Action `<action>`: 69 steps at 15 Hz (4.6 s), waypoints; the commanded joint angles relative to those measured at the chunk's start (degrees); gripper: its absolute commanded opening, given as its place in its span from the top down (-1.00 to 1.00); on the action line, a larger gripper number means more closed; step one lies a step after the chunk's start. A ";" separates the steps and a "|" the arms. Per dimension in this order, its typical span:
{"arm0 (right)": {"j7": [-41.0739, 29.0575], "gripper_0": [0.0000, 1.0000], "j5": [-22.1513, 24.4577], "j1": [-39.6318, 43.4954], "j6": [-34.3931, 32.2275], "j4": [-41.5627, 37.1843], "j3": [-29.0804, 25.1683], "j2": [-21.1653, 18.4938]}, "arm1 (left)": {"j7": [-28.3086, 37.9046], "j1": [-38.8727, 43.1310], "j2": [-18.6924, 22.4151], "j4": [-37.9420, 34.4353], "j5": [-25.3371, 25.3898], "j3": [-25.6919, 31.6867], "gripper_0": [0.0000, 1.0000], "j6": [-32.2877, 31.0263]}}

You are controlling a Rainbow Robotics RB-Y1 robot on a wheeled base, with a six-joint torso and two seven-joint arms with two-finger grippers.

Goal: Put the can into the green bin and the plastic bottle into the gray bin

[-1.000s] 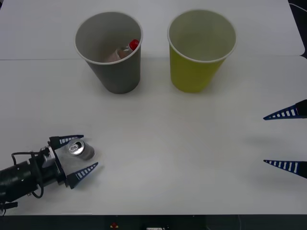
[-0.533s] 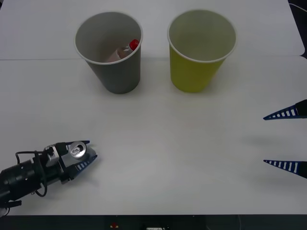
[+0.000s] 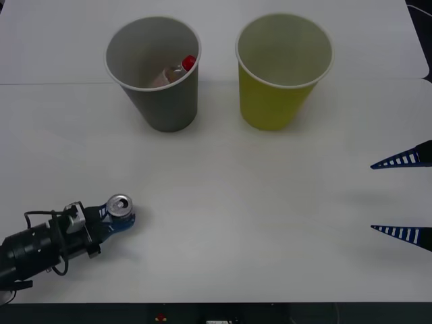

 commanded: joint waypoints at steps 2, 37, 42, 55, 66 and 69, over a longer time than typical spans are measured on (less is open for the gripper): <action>0.00 -1.00 0.00 0.00 0.00 0.00 0.00 0.00 | 5.66 0.63 0.02 -3.56 -6.50 3.32 1.00 0.00; 0.00 -1.00 0.00 0.00 0.00 0.00 0.00 0.00 | 130.73 -26.35 -15.80 -58.75 -102.39 15.36 1.00 -17.58; 0.00 -1.00 0.00 0.00 0.00 0.00 0.00 0.00 | 130.73 -39.45 -23.71 -47.41 -105.38 15.62 1.00 -26.02; 0.00 -1.00 0.00 0.00 0.00 0.00 0.00 0.00 | 130.73 -68.89 -40.67 -4.26 -120.06 12.72 1.00 -17.49; 0.00 -1.00 0.00 0.00 0.00 0.00 0.00 0.00 | 126.07 -69.07 -41.02 -3.47 -119.97 14.48 -1.00 -16.79; 0.00 -1.00 0.00 0.00 0.00 0.00 0.00 0.00 | 119.74 -66.26 -39.09 -8.92 -118.04 18.35 -1.00 -20.66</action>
